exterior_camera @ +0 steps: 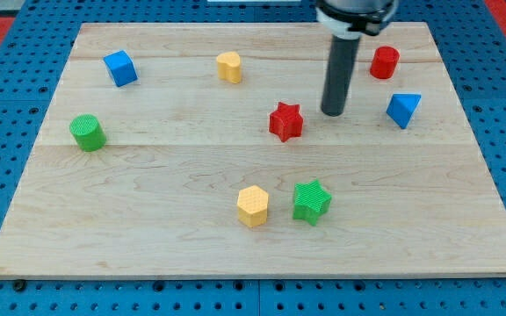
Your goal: Move the green star into the yellow hexagon towards the left bottom of the board
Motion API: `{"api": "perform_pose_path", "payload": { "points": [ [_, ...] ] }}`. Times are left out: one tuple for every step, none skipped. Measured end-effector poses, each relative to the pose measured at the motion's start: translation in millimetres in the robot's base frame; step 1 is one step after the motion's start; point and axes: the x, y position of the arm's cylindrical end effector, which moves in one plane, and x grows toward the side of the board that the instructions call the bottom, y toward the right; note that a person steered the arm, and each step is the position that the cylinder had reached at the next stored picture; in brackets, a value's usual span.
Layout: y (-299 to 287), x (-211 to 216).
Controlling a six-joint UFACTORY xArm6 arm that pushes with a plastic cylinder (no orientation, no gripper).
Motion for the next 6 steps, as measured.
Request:
{"api": "perform_pose_path", "payload": {
  "points": [
    [3.5,2.5],
    [-13.8,24.3],
    [-19.0,29.0],
    [-20.6,57.4],
    [-20.6,80.0],
    [-9.5,82.6]
  ]
}}
